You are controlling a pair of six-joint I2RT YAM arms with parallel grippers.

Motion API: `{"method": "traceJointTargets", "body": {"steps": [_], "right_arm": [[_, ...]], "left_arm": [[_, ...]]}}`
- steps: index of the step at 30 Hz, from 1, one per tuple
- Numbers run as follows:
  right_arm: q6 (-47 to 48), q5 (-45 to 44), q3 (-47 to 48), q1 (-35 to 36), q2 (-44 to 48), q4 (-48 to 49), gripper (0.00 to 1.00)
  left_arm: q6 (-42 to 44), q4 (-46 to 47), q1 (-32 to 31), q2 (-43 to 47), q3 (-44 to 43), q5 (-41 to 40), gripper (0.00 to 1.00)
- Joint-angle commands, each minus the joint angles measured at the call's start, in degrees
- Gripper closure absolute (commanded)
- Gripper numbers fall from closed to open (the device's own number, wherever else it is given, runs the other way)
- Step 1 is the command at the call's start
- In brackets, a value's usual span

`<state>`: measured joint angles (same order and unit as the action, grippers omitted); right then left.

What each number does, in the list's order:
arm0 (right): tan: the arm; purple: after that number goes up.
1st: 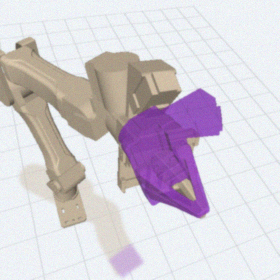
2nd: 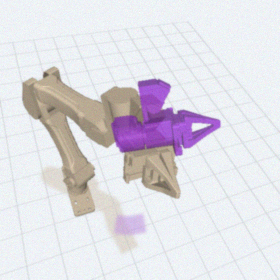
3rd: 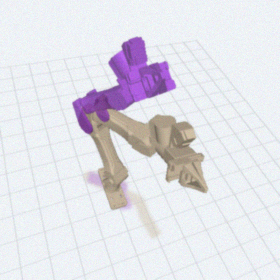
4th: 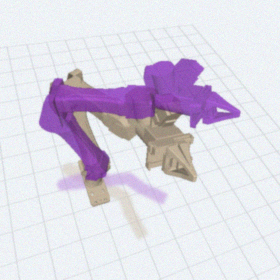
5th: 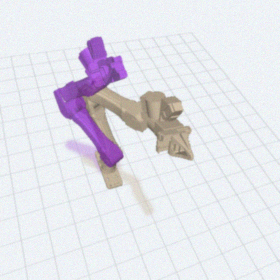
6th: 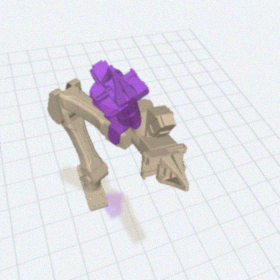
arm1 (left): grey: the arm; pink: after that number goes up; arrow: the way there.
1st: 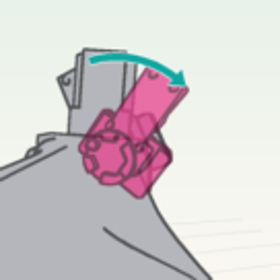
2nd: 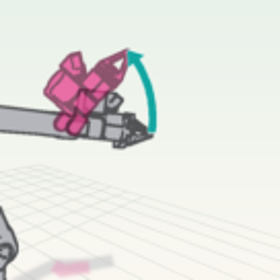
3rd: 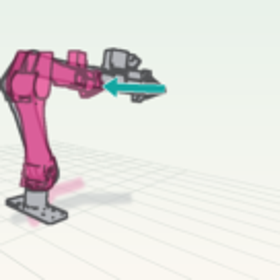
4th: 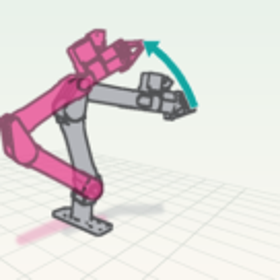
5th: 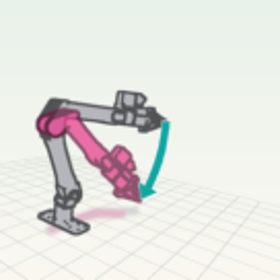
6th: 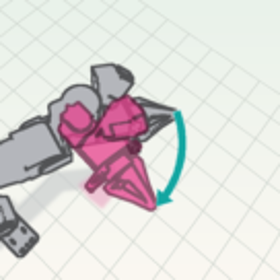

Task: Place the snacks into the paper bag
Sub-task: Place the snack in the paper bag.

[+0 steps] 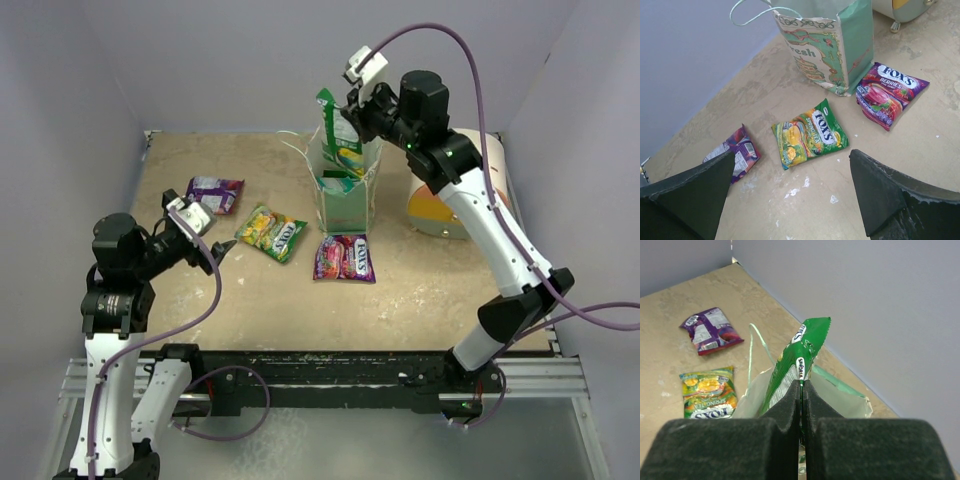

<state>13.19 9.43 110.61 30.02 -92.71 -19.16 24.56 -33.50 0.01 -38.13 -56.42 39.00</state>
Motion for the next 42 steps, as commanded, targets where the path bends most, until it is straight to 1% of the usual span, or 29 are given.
{"method": "traceJointTargets", "body": {"steps": [1,13,19,22,27,35,38,42], "right_arm": [[3.8,-1.7,0.8,-0.1,-0.5,6.4,1.0],[8.8,0.7,-1.8,-0.1,-4.3,7.3,1.0],[11.2,-1.7,-4.3,-0.1,-5.2,7.8,1.0],[12.1,-3.4,-5.6,-0.1,-5.5,10.4,1.0],[11.9,-3.7,-7.4,-0.1,-5.7,11.6,1.0],[11.8,-4.1,-13.7,-0.1,-3.3,16.2,1.0],[8.3,-4.7,-14.2,-0.1,-3.6,16.4,1.0],[5.6,-5.1,-17.9,-0.1,-2.6,19.4,1.0]], "left_arm": [[-0.5,2.6,0.6,0.4,0.2,1.6,0.01],[0.3,2.6,0.7,1.3,1.9,1.9,0.01],[0.5,2.8,0.7,1.7,2.6,2.4,0.01],[0.7,2.9,0.7,1.7,2.7,2.6,0.01],[0.8,2.8,0.7,1.9,3.0,2.7,0.01],[1.2,2.7,0.7,1.7,3.1,4.4,0.01],[1.2,2.7,0.7,1.5,3.2,4.6,0.01],[1.3,2.4,0.8,2.0,3.3,4.9,0.01]]}}
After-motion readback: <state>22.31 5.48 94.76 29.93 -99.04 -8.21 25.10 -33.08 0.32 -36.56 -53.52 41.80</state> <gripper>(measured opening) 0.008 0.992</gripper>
